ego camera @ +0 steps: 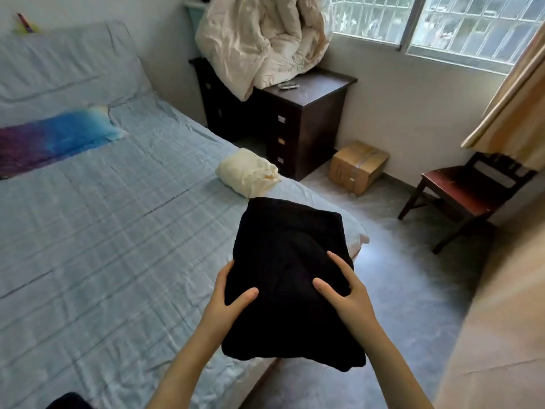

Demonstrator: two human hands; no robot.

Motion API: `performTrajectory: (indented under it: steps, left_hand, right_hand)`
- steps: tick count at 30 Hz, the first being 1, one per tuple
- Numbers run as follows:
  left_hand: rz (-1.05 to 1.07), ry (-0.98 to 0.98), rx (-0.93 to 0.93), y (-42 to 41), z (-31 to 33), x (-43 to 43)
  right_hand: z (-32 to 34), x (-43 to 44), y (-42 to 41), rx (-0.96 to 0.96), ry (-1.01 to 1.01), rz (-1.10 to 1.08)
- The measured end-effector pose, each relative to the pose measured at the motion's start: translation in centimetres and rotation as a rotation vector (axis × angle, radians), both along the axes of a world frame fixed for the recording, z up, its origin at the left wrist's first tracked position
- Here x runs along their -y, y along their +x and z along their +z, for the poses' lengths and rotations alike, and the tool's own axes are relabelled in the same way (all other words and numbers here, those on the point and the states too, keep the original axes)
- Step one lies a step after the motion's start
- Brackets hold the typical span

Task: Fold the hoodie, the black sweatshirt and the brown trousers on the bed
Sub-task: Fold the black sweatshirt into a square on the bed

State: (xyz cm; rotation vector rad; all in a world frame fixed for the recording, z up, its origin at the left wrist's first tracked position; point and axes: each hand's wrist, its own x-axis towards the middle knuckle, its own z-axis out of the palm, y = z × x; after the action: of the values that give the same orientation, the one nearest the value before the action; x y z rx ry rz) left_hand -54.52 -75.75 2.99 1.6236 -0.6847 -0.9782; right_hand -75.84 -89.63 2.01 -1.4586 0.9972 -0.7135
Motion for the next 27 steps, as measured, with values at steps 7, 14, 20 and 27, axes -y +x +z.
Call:
performTrajectory:
  steps: [7, 14, 20, 27]
  left_hand:
    - [0.115, 0.042, -0.009, -9.0, -0.4, 8.7]
    - [0.197, 0.074, -0.018, -11.4, -1.3, 15.3]
    - [0.294, 0.095, -0.069, -8.6, -3.5, 22.9]
    - [0.317, 0.1, -0.15, -4.1, -6.2, 34.3]
  right_hand:
    - [0.0, 10.4, -7.6, -0.056, 0.036, 0.068]
    - [-1.1, 19.5, -8.4, -0.103, 0.052, 0.176]
    - [-3.3, 28.6, -4.1, -0.129, 0.057, 0.265]
    - [-4.3, 41.2, 1.8, -0.208, -0.008, 0.296]
